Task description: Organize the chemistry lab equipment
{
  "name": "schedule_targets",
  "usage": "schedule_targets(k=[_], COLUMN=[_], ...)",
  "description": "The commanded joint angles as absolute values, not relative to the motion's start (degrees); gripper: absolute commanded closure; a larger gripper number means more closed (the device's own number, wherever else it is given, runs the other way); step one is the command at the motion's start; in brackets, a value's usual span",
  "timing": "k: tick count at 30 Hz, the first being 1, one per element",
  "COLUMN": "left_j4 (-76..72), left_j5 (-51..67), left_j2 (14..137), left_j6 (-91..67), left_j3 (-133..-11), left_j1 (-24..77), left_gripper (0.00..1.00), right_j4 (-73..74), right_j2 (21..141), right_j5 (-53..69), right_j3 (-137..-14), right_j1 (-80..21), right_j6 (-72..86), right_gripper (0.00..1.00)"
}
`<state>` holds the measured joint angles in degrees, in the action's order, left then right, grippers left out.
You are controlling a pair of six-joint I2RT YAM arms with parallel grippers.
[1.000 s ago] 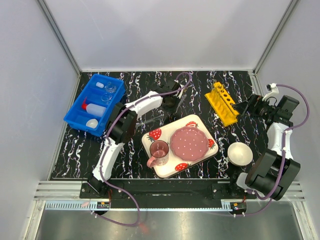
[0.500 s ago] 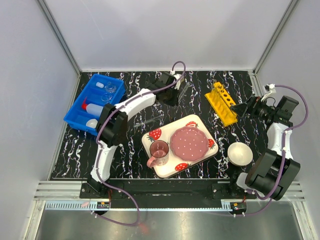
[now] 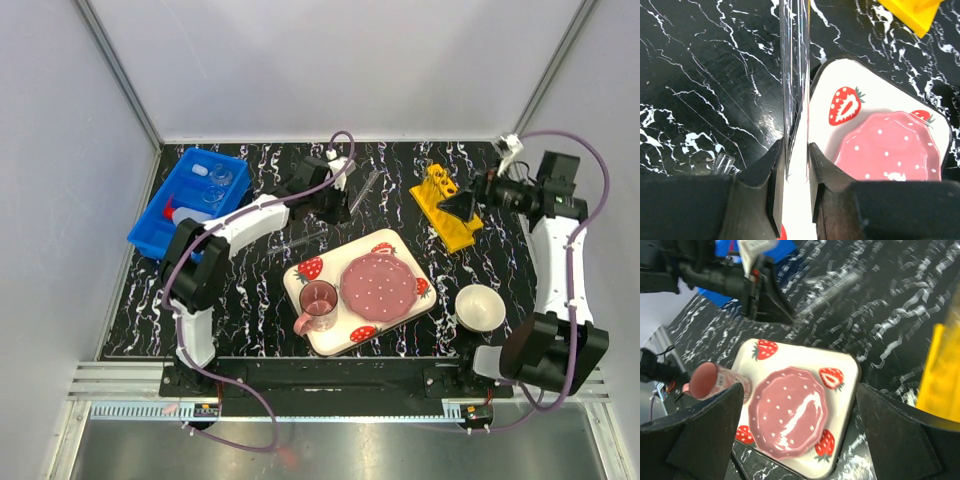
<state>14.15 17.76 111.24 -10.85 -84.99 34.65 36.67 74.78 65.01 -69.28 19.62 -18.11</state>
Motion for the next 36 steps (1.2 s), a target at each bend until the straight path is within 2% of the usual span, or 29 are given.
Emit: schedule_targets(k=[1,5,13,25,30,33,36], left_j4=[3.4,0.8,-3.7,-6.0,-6.5,-6.4,-6.6], left_j5=[22.8,24.3,26.3,25.8,25.3,25.2,25.3], left_j2=[103.2,99.3,92.9,89.2,88.9,88.9,89.0], left_j6=[-11.2,-11.6,-12.7,-14.6,-14.9,-14.9,-15.0], left_j3=[-80.0,-74.3,-66.4,-61.9,-61.4,-61.3,-61.3], left_j1=[34.6,34.7,35.6,38.4,38.5,38.6,38.6], left_gripper=[0.89,0.89,0.89,0.90,0.90,0.90,0.90], right_j4=[48.7,48.8,36.8,24.0,22.6,22.2,21.8], right_j2=[78.0,82.3,89.7,99.8,101.2,101.1,101.2], right_j5=[62.3,57.9,50.1,50.4,49.0,48.3,48.3], right_j3=[-78.1,-80.9,-83.8,-86.0,-86.0,-85.3,-84.8], right_j1=[11.4,1.7,-6.3,-10.0,-10.3,-10.3,-10.3], right_j6=[-21.4,-16.6,4.8,29.0,31.6,31.2,30.5], right_gripper=[0.00,0.00,0.00,0.00,0.00,0.06,0.03])
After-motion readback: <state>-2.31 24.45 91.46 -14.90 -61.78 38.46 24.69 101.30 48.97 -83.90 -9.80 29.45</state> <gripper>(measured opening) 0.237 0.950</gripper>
